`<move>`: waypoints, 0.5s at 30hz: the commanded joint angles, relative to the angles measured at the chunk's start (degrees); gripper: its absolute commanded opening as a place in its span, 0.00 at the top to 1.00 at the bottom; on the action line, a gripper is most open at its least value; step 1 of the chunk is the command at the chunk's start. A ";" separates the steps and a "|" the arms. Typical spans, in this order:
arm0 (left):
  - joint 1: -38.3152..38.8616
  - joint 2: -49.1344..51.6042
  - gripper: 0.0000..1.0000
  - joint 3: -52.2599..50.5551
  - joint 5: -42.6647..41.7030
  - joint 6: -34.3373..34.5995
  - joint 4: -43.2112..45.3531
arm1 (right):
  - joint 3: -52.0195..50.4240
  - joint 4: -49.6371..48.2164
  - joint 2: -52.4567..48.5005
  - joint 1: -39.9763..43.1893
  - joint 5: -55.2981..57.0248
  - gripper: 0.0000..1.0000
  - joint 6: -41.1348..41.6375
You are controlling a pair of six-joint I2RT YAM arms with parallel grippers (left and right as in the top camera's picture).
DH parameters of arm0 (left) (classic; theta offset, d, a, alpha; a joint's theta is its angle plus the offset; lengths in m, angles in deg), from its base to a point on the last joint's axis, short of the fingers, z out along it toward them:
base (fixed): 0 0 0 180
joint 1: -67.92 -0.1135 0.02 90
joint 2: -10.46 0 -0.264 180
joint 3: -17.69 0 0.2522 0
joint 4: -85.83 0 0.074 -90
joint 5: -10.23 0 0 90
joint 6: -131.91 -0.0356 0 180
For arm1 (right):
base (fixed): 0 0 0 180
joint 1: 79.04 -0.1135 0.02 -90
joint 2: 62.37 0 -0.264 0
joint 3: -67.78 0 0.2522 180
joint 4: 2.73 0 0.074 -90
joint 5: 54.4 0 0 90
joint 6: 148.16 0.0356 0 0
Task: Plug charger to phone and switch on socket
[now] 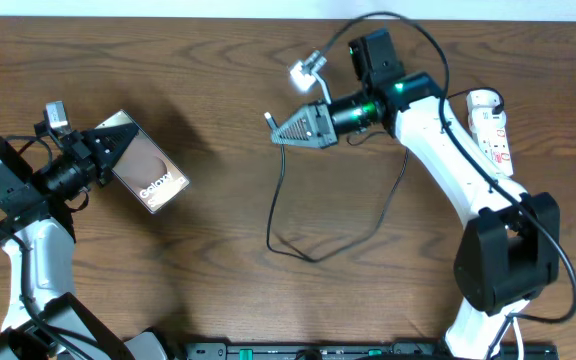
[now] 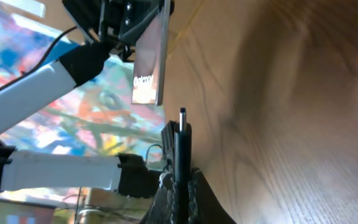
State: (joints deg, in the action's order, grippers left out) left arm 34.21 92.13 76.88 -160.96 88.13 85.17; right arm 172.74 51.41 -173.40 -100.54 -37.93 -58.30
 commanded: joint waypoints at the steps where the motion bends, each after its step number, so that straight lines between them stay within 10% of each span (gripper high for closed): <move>1: -0.24 -0.02 0.92 -0.02 -3.28 -1.05 0.28 | -5.14 -1.97 -3.65 -0.39 -9.05 0.99 -6.49; 15: 0.09 -0.02 0.93 -0.02 -5.38 -4.11 0.33 | -13.73 -6.43 -7.28 -8.74 -15.91 0.99 -15.34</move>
State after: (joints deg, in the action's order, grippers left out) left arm 34.23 92.13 76.88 -163.69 85.38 85.17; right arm 158.82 45.55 -181.29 -107.01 -51.00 -70.82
